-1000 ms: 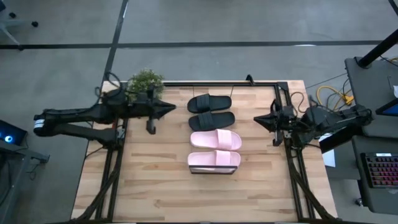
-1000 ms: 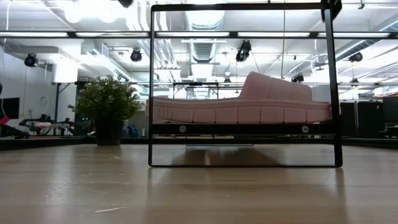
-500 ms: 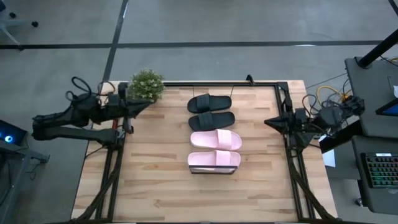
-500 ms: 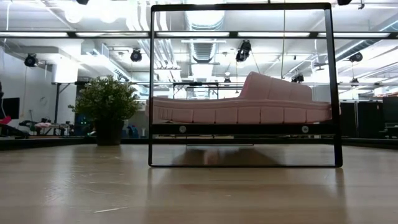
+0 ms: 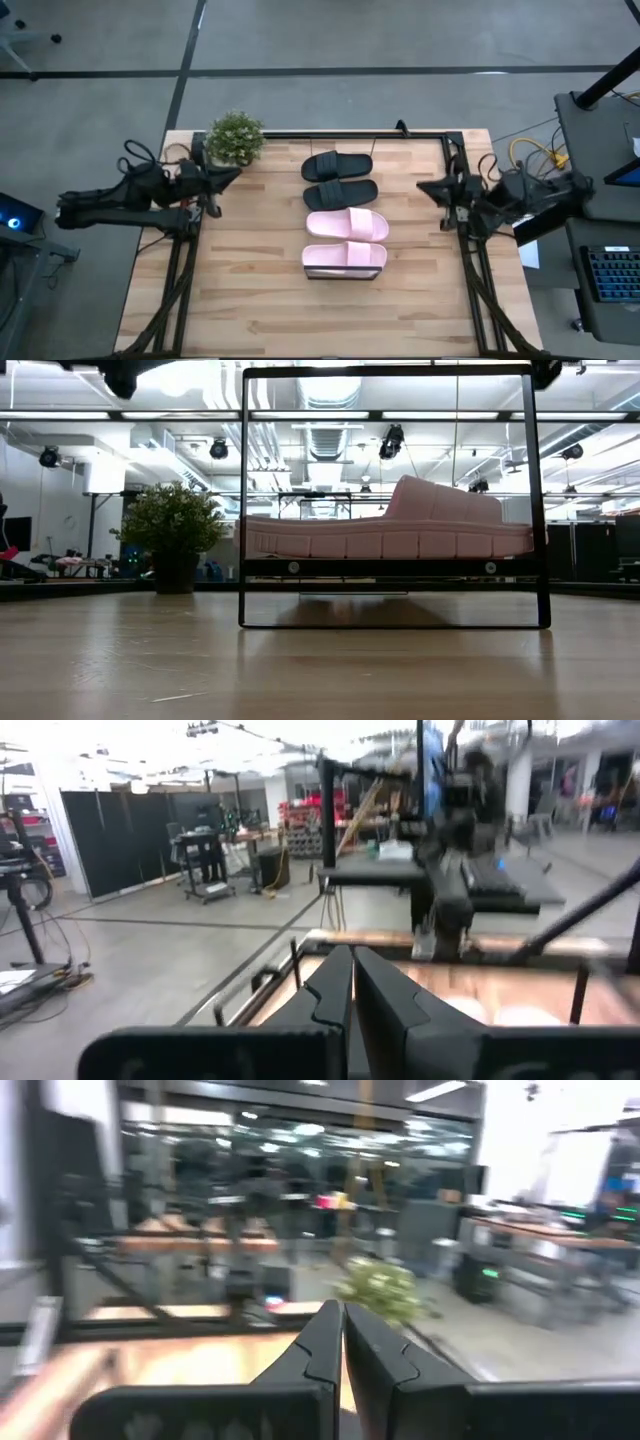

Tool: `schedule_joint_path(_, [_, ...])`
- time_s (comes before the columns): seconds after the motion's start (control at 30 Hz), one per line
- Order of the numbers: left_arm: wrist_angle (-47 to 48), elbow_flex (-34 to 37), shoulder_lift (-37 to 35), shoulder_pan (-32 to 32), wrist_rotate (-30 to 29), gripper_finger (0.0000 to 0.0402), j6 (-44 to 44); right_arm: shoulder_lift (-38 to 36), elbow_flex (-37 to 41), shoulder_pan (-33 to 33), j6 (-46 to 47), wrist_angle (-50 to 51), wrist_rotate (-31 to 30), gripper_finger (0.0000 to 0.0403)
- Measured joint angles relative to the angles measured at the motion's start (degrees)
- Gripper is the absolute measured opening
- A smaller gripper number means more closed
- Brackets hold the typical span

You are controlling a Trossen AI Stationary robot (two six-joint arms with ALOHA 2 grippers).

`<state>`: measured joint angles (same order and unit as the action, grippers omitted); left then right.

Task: Pick and place slides into the shelf
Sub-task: Return to Home Position

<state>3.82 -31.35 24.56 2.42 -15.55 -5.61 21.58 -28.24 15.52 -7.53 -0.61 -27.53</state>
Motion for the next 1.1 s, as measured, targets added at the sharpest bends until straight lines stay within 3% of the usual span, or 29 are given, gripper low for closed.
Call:
schedule_joint_path(0.13, [-0.3, 4.0, -2.8, 0.0, -0.1, 0.0000, -1.1, -5.0, 0.3, -7.4, 1.3, 4.7, 1.7, 0.0008])
schedule_joint_path(0.2, [-0.1, 5.2, -5.0, 0.0, 0.2, 0.0000, -1.4, -8.0, 0.1, -9.2, 3.6, 8.8, 6.9, 0.0008])
schedule_joint_path(0.27, [-0.6, 5.9, -7.8, 0.0, 0.6, 0.0000, -2.1, -10.6, -0.5, -9.5, 7.0, 13.3, 10.1, 0.0008])
schedule_joint_path(0.4, [-0.6, 7.3, -15.0, 0.0, 1.6, 0.0000, -0.9, -15.1, -0.5, -9.6, 9.4, 19.1, 9.4, 0.0008])
schedule_joint_path(0.67, [12.1, 8.2, -22.8, 0.0, 1.5, 0.0000, 2.5, -19.4, 2.1, -9.5, 10.9, 24.3, 11.8, 0.0008])
schedule_joint_path(0.9, [12.3, 11.6, -22.5, 0.0, 6.8, 0.0000, 4.9, -21.3, 7.4, -9.5, 9.4, 21.9, 14.9, 0.0008])
schedule_joint_path(1.1, [-4.1, 23.4, -22.7, 0.0, 10.3, 0.0000, 12.3, -21.6, 16.3, -9.5, 10.4, 7.6, 16.5, 0.0008])
